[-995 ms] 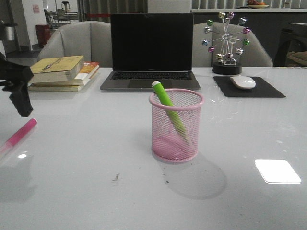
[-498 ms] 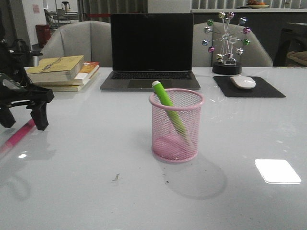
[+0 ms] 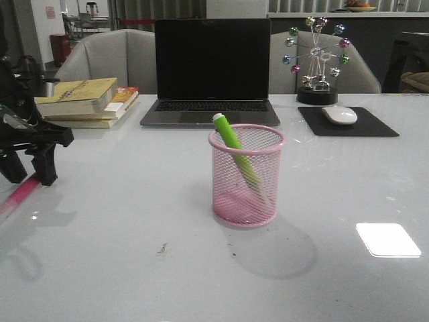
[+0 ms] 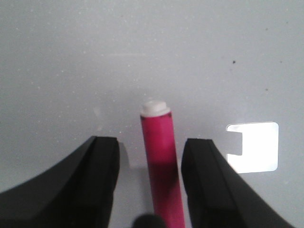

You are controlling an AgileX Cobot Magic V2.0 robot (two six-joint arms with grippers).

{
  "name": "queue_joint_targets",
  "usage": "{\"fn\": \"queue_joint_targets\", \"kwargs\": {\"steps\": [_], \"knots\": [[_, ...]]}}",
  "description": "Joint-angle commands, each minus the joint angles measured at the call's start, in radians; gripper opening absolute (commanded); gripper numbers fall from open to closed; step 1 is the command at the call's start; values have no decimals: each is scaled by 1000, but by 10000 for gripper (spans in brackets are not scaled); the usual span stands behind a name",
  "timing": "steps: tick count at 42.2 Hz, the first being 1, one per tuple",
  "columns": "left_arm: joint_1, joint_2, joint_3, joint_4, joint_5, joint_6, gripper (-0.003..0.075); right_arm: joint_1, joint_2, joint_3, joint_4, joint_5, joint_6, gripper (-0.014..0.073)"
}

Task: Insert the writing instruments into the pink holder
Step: 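Lower the left gripper onto the pink marker and close it, then lift the pink marker with the left gripper toward the holder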

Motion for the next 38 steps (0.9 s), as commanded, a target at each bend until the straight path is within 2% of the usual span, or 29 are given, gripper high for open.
{"fn": "queue_joint_targets", "kwargs": {"steps": [1, 10, 13, 18, 22, 30, 38], "knots": [[2, -40, -25, 0, 11, -11, 335, 1, -8, -26, -6, -70, -11, 449], [2, -61, -25, -11, 7, -11, 105, 1, -8, -26, -7, -69, -11, 449], [2, -87, -19, -36, -4, -11, 96, 1, -8, -26, -7, -69, -11, 449], [-28, -198, 45, -100, -140, -3, 95, 1, -8, -26, -7, -72, -11, 449], [-94, -327, 134, -122, -307, -2, 95, 1, -8, -26, -7, -72, -11, 449], [-320, -577, 331, -162, -764, -2, 95, 1, -8, -26, -7, -76, -11, 449], [-579, -632, 465, -236, -1242, -4, 94, 1, -8, -24, -7, -86, -11, 449]]}}
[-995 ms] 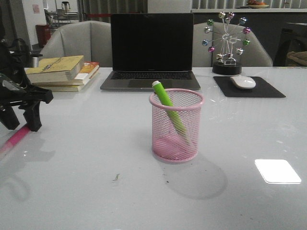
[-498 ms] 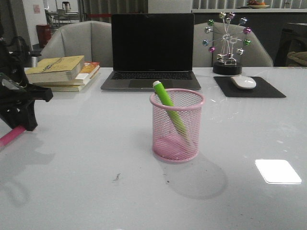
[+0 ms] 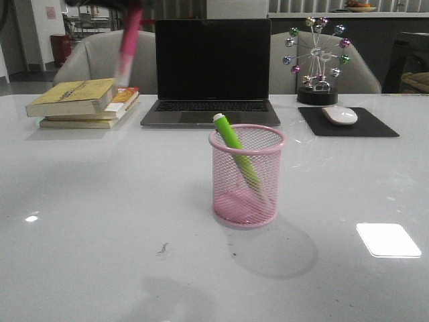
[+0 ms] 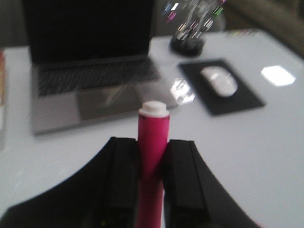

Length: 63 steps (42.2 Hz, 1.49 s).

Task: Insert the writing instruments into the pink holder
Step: 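Lift the pink marker with the left gripper toward the holder, then lower the pink marker into the holder and release it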

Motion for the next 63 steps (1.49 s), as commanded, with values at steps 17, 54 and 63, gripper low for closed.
{"fn": "queue_joint_targets", "kwargs": {"steps": [17, 54, 63], "knots": [[-309, 271, 14, -23, -713, -8, 94, 1, -8, -24, -7, -87, -9, 449], [-304, -57, -22, 0, 210, 192, 458, 1, -80, -24, -15, -86, -8, 449], [-304, -341, -22, 82, 647, 186, 458, 1, -195, -23, -8, -39, -8, 449]]}}
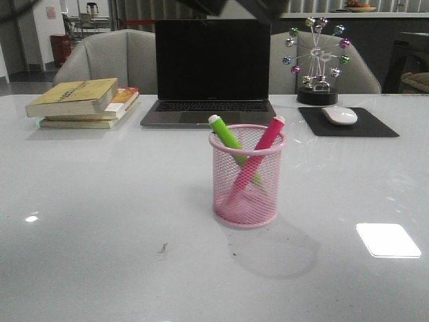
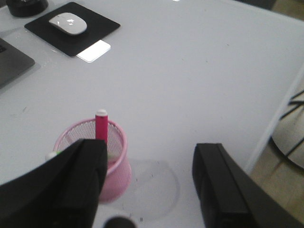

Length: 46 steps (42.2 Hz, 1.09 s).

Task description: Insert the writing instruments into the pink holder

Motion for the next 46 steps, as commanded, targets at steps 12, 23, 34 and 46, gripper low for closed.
{"fn": "queue_joint_targets", "kwargs": {"steps": [12, 23, 34, 46], "knots": [[-2, -334, 78, 279, 426, -242, 457, 1, -123, 55, -2, 1, -7, 449], [-2, -493, 287, 380, 432, -251, 457, 1, -131, 111, 1, 2, -5, 440], [-2, -503, 310, 413, 436, -419, 393, 1, -130, 125, 1, -4, -5, 152], [-2, -503, 310, 428, 434, -418, 87, 1, -130, 125, -3, -1, -5, 29]]}}
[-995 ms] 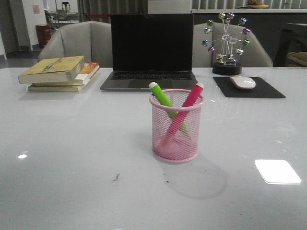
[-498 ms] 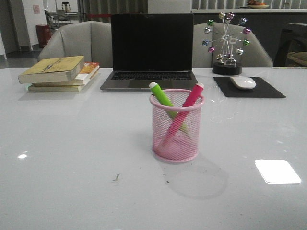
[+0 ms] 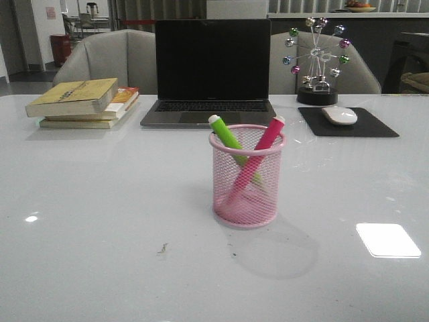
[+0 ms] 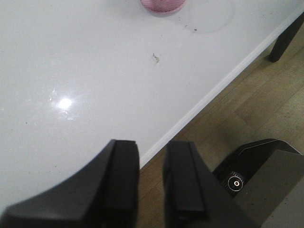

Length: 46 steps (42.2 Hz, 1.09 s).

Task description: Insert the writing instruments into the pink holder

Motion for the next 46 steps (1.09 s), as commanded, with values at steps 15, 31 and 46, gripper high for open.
{"fn": "queue_joint_targets", "kwargs": {"steps": [15, 31, 46], "knots": [[-2, -2, -26, -7, -72, 94, 97, 1, 5, -27, -12, -38, -5, 29], [-2, -2, -26, -7, -81, 94, 97, 1, 5, -27, -12, -38, -5, 29], [432, -261, 64, -323, -345, 412, 100, 1, 5, -27, -12, -38, -5, 29]]}}
